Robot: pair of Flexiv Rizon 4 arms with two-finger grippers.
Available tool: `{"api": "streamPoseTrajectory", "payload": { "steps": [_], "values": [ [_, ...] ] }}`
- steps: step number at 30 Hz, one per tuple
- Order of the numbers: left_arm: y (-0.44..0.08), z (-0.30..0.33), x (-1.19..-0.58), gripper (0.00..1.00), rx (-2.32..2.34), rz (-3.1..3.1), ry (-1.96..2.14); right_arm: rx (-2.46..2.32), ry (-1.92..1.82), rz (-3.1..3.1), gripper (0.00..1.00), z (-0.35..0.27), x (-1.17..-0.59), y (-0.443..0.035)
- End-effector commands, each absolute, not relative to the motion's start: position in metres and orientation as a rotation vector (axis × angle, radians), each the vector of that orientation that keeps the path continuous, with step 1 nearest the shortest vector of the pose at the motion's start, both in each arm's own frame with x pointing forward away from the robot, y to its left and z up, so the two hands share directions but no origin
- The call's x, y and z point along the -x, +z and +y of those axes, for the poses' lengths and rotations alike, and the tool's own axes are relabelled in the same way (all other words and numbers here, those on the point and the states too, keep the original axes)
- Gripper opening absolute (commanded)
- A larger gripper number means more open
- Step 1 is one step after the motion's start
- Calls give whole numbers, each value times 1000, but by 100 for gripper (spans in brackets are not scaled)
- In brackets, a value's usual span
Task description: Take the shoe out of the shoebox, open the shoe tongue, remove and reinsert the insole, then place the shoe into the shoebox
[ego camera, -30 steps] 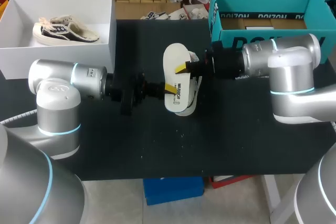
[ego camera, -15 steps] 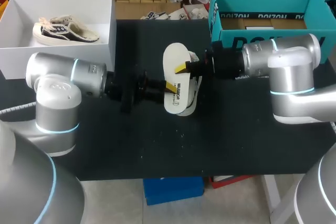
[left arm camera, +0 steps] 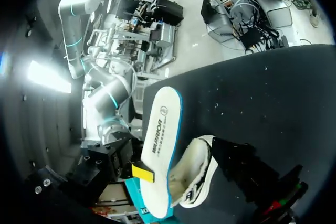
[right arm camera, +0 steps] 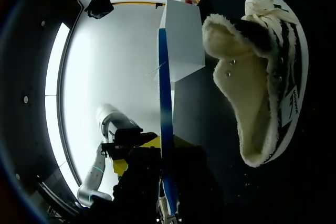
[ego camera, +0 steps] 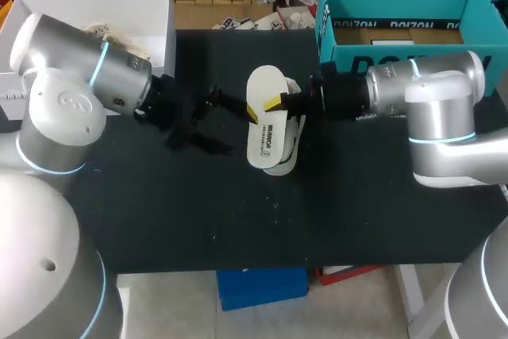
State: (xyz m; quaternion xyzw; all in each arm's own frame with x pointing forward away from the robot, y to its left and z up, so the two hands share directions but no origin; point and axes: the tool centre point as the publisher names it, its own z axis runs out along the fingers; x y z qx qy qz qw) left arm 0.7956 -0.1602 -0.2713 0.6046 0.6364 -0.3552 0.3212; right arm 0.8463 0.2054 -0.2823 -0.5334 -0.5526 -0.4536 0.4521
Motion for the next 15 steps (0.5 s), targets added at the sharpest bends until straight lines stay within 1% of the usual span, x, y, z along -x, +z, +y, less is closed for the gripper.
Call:
{"api": "streamPoseTrajectory", "payload": {
  "steps": [1,12,15],
  "values": [
    [-263,-159,-784,100,-1706,1830,-748,1323,-1121,-1365,0,207,-846,-282],
    [-263,-159,-784,100,-1706,1830,-748,1323,-1121,-1365,0,207,-846,-282],
    [-257,-167,-783,100,-1736,1807,-761,1323,-1121,-1365,0,207,-846,-282]
  ]
}}
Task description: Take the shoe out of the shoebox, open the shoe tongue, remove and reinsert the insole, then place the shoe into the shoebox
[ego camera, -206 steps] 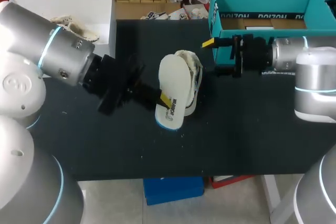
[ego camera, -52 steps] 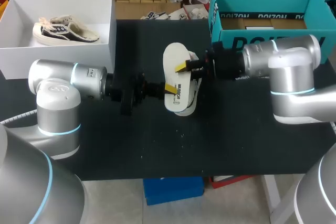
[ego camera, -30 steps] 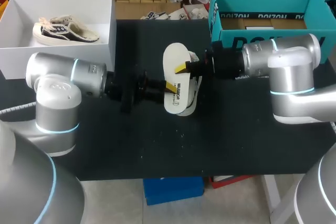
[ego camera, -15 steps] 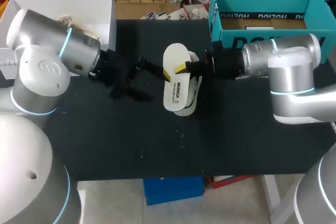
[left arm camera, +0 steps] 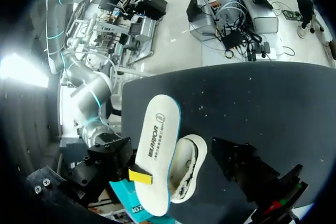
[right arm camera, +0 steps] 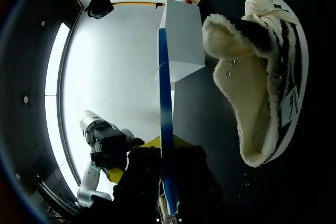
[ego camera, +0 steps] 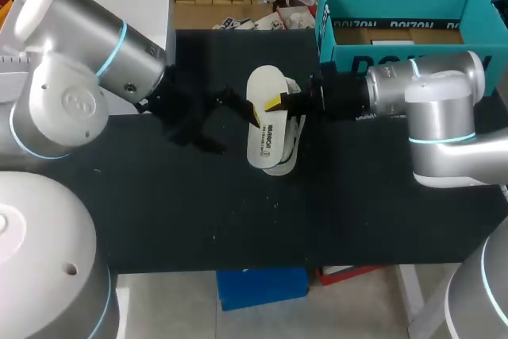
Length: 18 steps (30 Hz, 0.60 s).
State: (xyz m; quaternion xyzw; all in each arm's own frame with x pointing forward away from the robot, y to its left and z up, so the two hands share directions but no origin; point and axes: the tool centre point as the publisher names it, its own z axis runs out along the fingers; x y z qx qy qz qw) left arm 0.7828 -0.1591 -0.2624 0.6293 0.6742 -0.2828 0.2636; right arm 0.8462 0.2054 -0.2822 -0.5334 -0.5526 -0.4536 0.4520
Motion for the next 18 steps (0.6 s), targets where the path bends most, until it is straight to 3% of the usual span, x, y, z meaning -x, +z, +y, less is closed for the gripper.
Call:
{"api": "streamPoseTrajectory", "payload": {
  "steps": [1,18],
  "values": [
    [-255,-170,-782,100,-1755,1810,-758,1323,-1121,-1365,0,207,-846,-282],
    [-207,-188,-768,100,-2081,1922,-488,1323,-1121,-1365,0,207,-846,-282]
  ]
}}
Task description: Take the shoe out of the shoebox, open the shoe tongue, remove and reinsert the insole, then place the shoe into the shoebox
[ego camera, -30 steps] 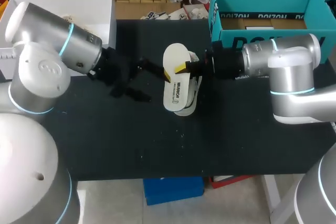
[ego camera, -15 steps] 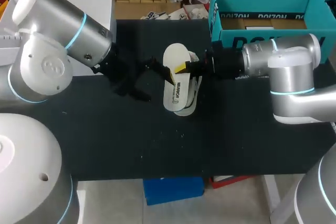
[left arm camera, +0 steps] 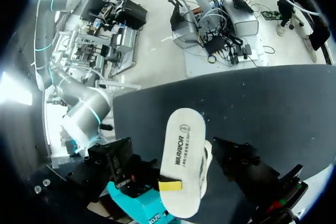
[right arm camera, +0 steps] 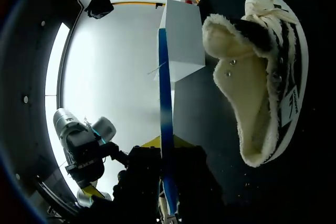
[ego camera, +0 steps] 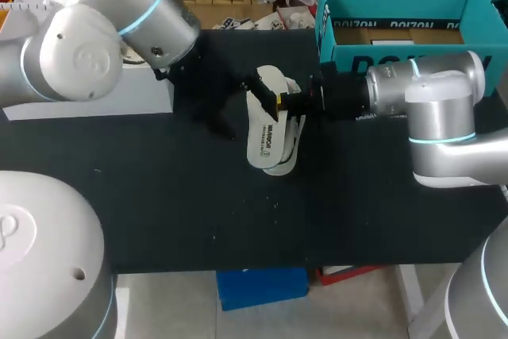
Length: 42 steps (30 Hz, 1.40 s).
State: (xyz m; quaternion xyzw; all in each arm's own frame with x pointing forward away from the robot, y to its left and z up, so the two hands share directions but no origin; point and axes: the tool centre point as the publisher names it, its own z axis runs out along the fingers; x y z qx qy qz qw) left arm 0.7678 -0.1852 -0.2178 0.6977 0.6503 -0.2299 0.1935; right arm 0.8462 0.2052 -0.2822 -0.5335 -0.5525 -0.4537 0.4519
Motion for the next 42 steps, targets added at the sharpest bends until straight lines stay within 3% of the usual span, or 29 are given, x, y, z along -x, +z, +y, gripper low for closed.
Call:
{"api": "streamPoseTrajectory", "payload": {
  "steps": [1,26,42],
  "values": [
    [-207,-189,-767,100,-2089,1926,-478,1323,-1121,-1365,0,207,-846,-282],
    [-208,-192,-765,100,-2074,1970,-403,1323,-1121,-1365,0,207,-846,-282],
    [-220,-190,-822,100,-2129,1983,-373,1323,-1121,-1365,0,207,-846,-282]
  ]
}}
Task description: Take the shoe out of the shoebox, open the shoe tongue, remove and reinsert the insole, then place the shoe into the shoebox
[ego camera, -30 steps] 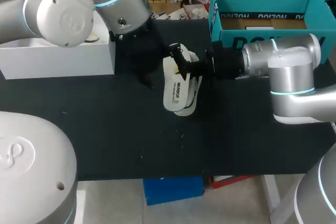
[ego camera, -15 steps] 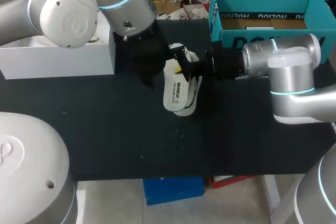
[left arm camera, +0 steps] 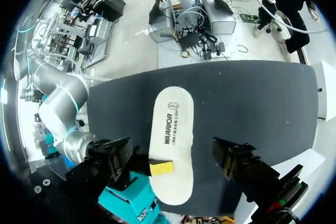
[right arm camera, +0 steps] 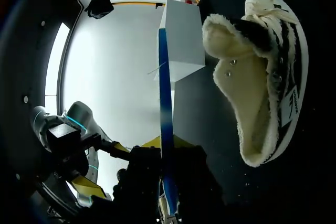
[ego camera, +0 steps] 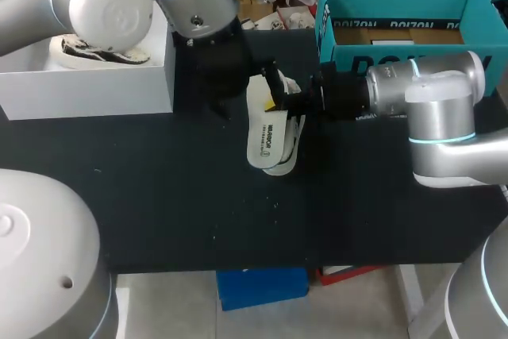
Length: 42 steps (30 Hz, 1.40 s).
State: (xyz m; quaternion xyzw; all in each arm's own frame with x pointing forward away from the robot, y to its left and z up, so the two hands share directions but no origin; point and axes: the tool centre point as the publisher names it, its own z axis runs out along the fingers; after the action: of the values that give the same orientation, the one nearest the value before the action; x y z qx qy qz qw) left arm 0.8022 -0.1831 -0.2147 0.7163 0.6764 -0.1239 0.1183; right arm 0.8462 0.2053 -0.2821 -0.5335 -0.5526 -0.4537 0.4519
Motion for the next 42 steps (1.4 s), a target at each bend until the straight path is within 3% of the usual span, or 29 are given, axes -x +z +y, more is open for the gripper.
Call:
{"api": "streamPoseTrajectory", "payload": {
  "steps": [1,24,42],
  "values": [
    [-220,-190,-827,100,-2131,1986,-364,1323,-1121,-1365,0,207,-846,-282],
    [-229,-182,-929,100,-2146,1991,-341,1323,-1121,-1365,0,207,-846,-282],
    [-233,-191,-965,100,-2136,2004,-274,1323,-1121,-1365,0,207,-846,-282]
  ]
}}
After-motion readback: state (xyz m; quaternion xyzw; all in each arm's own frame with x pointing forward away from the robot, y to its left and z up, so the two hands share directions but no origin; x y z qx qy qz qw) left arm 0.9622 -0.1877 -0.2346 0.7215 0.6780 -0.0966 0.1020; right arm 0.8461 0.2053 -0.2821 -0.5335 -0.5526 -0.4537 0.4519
